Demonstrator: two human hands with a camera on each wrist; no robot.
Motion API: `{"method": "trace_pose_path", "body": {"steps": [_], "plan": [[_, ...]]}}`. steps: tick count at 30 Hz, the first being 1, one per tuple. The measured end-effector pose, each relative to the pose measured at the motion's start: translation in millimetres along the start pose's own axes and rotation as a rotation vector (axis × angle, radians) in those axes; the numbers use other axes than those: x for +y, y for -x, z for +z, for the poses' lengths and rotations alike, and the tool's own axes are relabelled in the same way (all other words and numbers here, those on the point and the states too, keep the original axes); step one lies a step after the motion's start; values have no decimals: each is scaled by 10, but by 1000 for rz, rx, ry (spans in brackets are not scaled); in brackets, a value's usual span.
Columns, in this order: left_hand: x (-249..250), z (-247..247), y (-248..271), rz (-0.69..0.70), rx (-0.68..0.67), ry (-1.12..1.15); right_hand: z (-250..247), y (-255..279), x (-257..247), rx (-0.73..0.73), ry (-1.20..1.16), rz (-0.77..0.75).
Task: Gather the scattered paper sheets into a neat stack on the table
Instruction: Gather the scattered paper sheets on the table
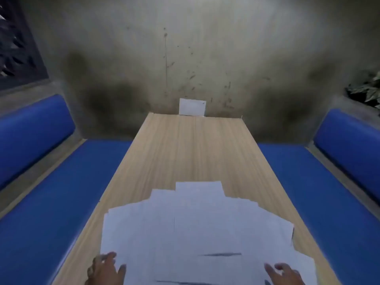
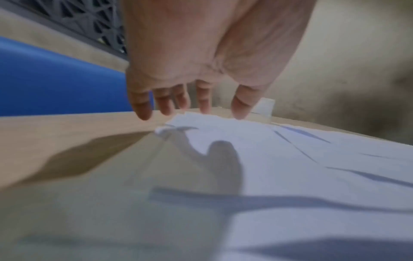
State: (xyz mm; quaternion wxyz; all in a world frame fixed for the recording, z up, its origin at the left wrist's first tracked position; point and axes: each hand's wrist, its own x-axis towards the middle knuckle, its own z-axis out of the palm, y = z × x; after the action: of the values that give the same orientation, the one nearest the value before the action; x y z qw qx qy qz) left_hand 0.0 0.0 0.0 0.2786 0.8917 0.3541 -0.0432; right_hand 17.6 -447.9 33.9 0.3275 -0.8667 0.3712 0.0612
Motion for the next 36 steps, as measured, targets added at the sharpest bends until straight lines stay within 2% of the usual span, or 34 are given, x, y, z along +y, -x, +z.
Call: {"method": "trace_pose_path", "body": {"steps": [3,7,11,14,18,20,24,27,30,33,36], "plan": [[268,-176,-195,-172,-49,38,42,1,-297,-113,69,175],[251,-170,-281,-232,-76,147,110,-95,-318,-150,53,223],[355,-164,-354,-47,-88,260,170,-151,-395,-198,9,119],[459,-98,-330,103,-184,253,256,-184,-467,-203,48,12],[633,67,-305,203,-273,222,410,-78,-608,-233,76,-99],[723,123,-264,219,-299,219,510,0,-676,-338,58,-164],[786,121,-281,131,-299,280,551,59,-735,-525,43,-203],[891,25,-254,-9,-272,449,535,53,-710,-479,-141,-138],[998,13,-153,-30,-350,564,619,22,-723,-452,-235,-92],[1074,29,-53,-13,-451,637,754,54,-770,-509,-173,-125],[1154,-8,78,-63,-531,685,871,121,-789,-534,-121,-168]]}}
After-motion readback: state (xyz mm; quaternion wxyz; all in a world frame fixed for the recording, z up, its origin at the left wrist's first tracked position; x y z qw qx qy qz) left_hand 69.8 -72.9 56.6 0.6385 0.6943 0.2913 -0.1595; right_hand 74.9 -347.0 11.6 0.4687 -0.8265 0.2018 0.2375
